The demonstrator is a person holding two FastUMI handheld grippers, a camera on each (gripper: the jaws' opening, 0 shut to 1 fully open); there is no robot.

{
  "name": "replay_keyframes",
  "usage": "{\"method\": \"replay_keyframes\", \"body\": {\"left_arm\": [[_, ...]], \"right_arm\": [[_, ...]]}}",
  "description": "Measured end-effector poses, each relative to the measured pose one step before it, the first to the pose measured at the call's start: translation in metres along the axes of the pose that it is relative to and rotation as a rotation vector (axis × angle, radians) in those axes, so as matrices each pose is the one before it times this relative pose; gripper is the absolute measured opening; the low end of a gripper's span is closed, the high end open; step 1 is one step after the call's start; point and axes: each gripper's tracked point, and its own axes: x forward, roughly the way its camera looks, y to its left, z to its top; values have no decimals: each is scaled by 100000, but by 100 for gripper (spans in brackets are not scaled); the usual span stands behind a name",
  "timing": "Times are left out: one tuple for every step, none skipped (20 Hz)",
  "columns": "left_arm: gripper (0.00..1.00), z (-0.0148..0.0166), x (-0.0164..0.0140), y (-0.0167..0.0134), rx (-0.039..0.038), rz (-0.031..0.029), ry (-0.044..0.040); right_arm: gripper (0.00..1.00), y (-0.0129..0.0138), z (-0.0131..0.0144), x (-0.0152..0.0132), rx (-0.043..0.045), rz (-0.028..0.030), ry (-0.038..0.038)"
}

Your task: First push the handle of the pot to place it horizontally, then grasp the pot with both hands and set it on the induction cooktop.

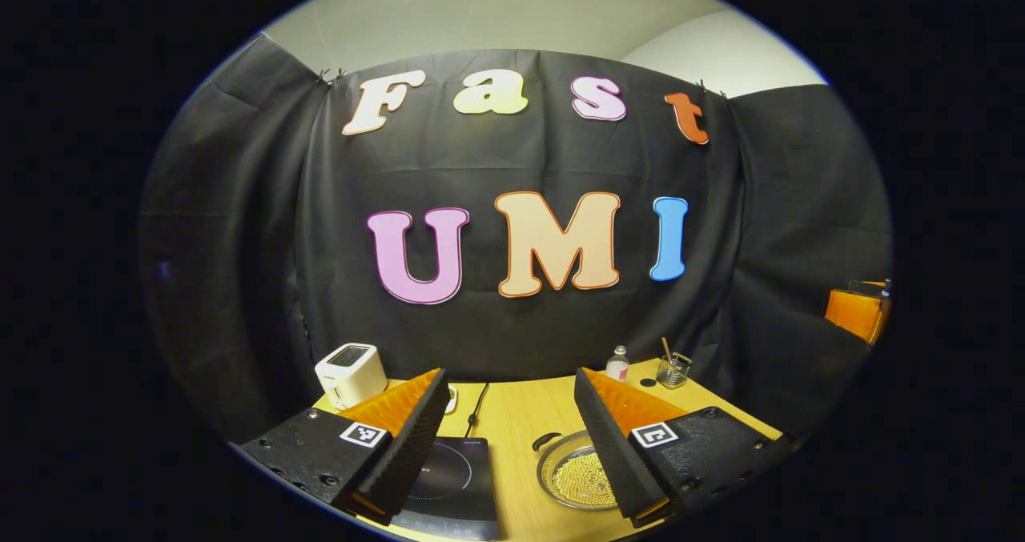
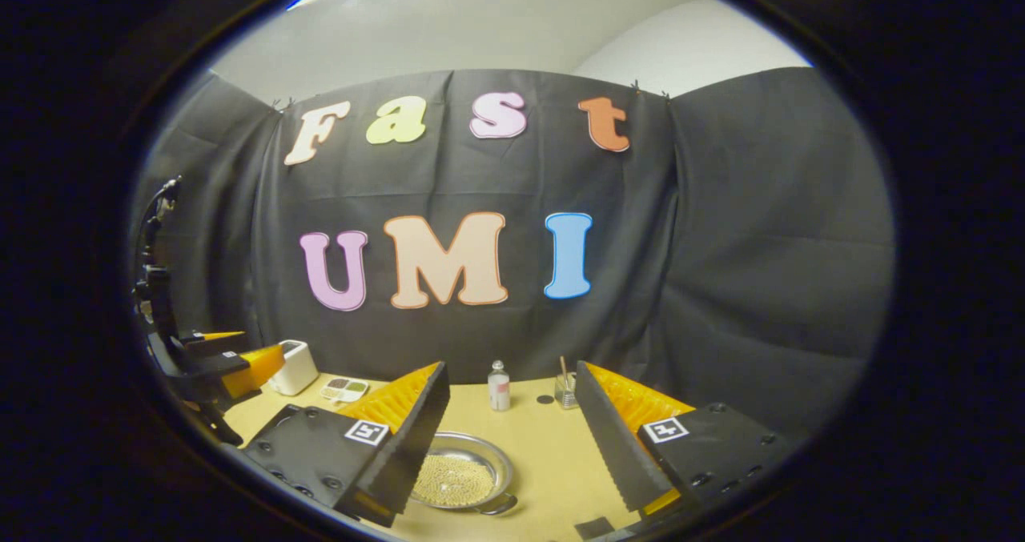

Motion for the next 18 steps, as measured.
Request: {"method": "replay_keyframes", "body": {"left_arm": [[92,-84,-88,72,-305,47,183],[92,-73,-102,163,-88,152,217],[95,-151,-93,150,14,143,142],[95,-59,-35,82,-7,-20,110],[95,-62,-175,92,-8,-169,60],[95,-54,-177,116,54,-80,-19],[95,-126,-51,136,29,3,106],[95,-14,-157,208,2,15,-33],[95,-93,-193,205,-61,13,-83],[95,-42,-119,188,74,175,-27],[95,-151,-66,293,133,338,47],[92,-61,-157,295,-22,381,95],[95,-194,-90,272,-288,420,115],[95,-88,-107,356,-523,390,181],[95,-91,-108,279,-705,424,96],[95,-88,-80,363,-788,609,-41],[95,-187,1,299,-747,656,283],[92,-160,-268,408,-487,818,393]], "right_arm": [[99,24,72,52,117,66,-350],[98,53,106,-35,65,6,-148],[98,-76,-38,1,167,-258,-49],[98,86,-23,14,256,69,123],[95,86,-98,50,222,38,244],[95,70,-54,-62,146,-251,234],[95,132,-138,27,-108,192,573],[95,210,-139,-24,-395,255,270],[95,-80,80,-14,-787,-502,-165],[83,-106,153,19,-651,-1000,-497],[70,193,57,70,-309,-350,-140],[58,338,120,84,99,-4,-379],[46,260,226,12,522,424,-484],[33,395,205,126,707,494,-373],[21,170,-42,205,871,577,-99],[9,540,12,-35,635,1556,234],[10,343,-390,133,-265,1179,928],[2,220,-324,162,-873,623,1219]]}}
